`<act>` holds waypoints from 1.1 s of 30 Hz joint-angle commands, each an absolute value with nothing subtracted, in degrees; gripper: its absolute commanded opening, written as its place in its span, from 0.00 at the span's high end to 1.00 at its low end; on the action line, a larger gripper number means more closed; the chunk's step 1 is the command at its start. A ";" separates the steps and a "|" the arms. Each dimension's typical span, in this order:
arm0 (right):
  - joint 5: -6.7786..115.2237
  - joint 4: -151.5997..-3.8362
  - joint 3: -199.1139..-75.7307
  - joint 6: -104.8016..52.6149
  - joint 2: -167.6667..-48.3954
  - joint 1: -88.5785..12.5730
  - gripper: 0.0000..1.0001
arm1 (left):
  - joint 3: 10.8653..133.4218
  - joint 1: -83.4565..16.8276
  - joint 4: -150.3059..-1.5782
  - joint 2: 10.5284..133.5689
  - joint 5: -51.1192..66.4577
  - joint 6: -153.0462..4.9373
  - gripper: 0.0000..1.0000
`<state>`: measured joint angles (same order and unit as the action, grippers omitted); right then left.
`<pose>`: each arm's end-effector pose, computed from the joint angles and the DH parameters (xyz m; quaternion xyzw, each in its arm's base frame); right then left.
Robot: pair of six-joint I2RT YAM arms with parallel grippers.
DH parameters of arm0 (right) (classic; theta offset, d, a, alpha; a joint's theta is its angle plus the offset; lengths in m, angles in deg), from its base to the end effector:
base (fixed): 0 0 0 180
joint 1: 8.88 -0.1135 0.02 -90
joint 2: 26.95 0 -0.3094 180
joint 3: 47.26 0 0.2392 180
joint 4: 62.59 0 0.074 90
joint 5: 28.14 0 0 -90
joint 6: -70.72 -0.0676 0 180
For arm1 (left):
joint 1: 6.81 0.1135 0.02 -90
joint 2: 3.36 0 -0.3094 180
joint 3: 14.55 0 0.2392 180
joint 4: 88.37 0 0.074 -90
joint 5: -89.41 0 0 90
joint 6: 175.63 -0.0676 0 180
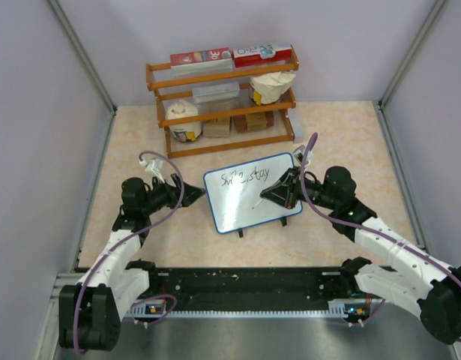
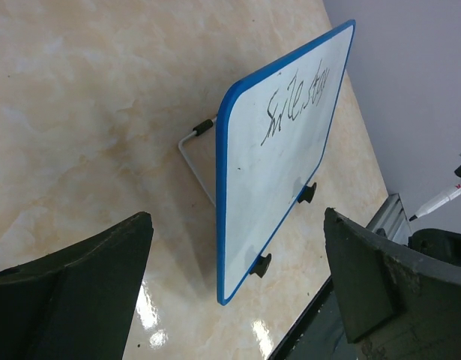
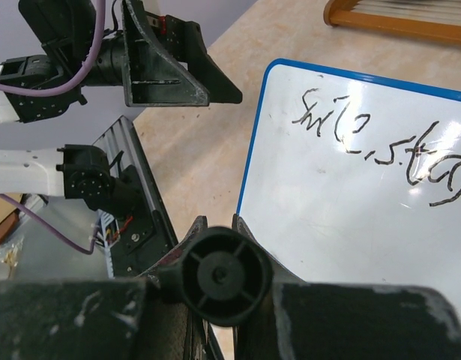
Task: Write a sentence on the whiteboard
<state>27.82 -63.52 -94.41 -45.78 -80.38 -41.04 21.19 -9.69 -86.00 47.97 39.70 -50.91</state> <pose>0.1512 0.1398 0.3195 -0.2287 0.7069 0.5011 0.4437 0.1741 -0.0525 0.2521 -0.0135 0.7858 -0.4416 0.4329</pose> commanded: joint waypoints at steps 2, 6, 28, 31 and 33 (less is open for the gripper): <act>28.90 -62.53 -95.18 -43.89 -80.74 -41.48 1.00 | 20.71 -9.19 -94.67 51.74 46.77 -52.48 0.01; 29.17 -63.06 -95.80 -43.54 -80.91 -41.57 1.00 | 21.16 -9.19 -95.35 54.73 48.62 -54.61 0.01; 42.09 -63.42 -100.46 -39.05 -84.16 -50.80 1.00 | 21.51 -11.91 -108.90 68.00 53.11 -55.13 0.06; 42.96 -61.22 -100.29 -39.67 -85.30 -50.80 1.00 | 21.60 -12.61 -111.97 71.51 53.81 -54.70 0.09; 43.67 -60.08 -100.29 -39.93 -85.83 -50.80 1.00 | 21.77 -13.49 -114.78 73.10 54.16 -54.70 0.12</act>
